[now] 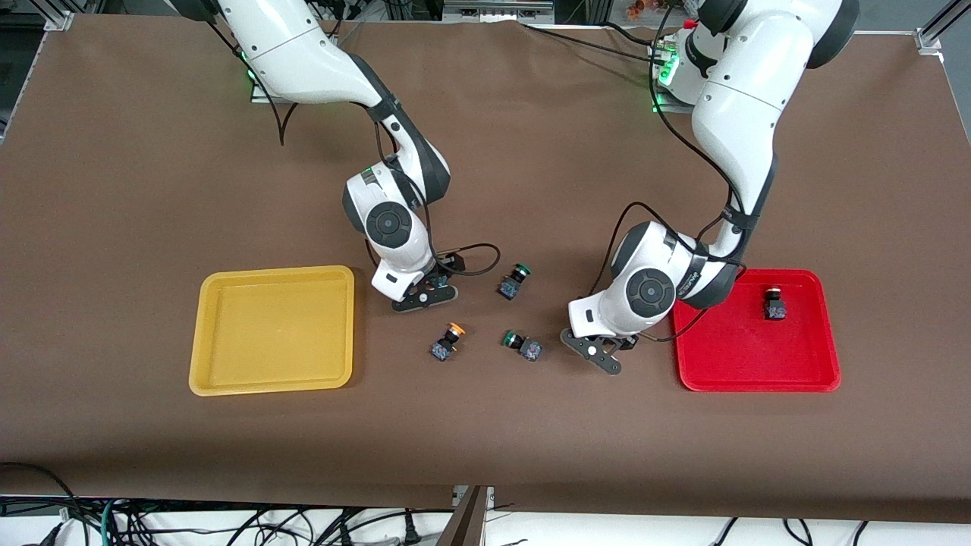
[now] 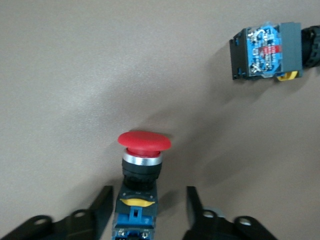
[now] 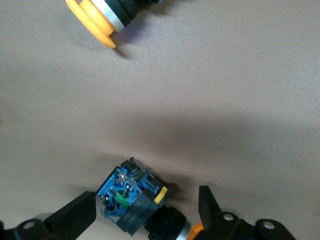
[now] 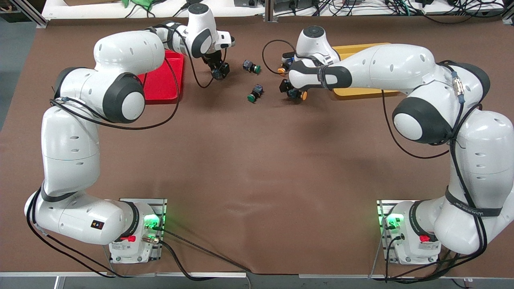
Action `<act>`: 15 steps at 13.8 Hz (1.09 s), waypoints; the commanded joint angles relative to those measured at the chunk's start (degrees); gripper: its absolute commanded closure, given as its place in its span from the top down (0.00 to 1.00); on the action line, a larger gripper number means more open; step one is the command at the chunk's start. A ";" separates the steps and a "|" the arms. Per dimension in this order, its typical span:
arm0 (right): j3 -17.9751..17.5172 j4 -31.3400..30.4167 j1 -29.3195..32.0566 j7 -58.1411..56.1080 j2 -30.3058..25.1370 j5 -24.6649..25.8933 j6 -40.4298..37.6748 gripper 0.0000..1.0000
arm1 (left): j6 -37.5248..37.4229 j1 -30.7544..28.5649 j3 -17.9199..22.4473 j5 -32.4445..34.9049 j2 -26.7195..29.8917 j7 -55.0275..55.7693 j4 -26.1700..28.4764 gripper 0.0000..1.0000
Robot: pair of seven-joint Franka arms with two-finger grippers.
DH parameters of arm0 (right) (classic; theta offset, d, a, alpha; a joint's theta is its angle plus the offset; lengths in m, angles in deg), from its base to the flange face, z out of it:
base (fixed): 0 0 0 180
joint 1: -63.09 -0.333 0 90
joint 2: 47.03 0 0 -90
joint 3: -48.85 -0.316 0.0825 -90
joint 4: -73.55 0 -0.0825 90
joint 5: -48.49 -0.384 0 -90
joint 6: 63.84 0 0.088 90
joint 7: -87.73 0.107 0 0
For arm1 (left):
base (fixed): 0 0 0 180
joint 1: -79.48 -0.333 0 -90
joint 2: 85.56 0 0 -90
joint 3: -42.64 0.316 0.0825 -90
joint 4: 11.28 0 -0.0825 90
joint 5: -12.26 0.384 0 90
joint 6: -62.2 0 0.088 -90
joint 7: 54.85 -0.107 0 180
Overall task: Place red and yellow buttons in trays
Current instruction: 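Place the red button in the red tray while the right gripper carries the yellow button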
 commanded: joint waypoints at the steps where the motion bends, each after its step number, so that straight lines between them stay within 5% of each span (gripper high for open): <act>1: 0.08 -1.15 -0.20 -0.10 -0.20 0.93 1.05 0.81 | -1.30 -2.75 0.34 0.92 1.85 0.60 -0.40 0.00; 4: 0.08 -1.15 -0.20 -0.01 -0.29 0.85 0.87 0.70 | -9.12 -7.41 0.07 0.31 8.25 1.57 1.96 0.00; 5: 0.08 -1.06 -0.11 -0.09 -0.55 0.85 0.61 0.74 | -9.92 -9.26 0.07 0.31 10.97 1.57 4.41 0.00; 6: 0.08 -0.97 -0.11 -0.18 -1.08 0.76 0.34 0.89 | -10.19 -11.01 0.07 0.22 13.44 1.48 7.22 0.00; 8: 0.08 -0.80 -0.11 -0.10 -1.78 0.67 -1.67 0.98 | -10.10 -14.71 0.07 0.13 16.79 1.83 12.06 0.00; 13: 0.08 -1.15 -0.28 0.43 -1.88 0.67 -2.74 0.98 | -9.40 -21.92 0.51 0.31 18.65 2.53 20.15 0.00; 15: 0.08 -1.15 -0.20 0.43 -1.43 0.67 -2.65 0.88 | -9.31 -22.28 0.51 0.22 18.30 2.80 21.13 0.05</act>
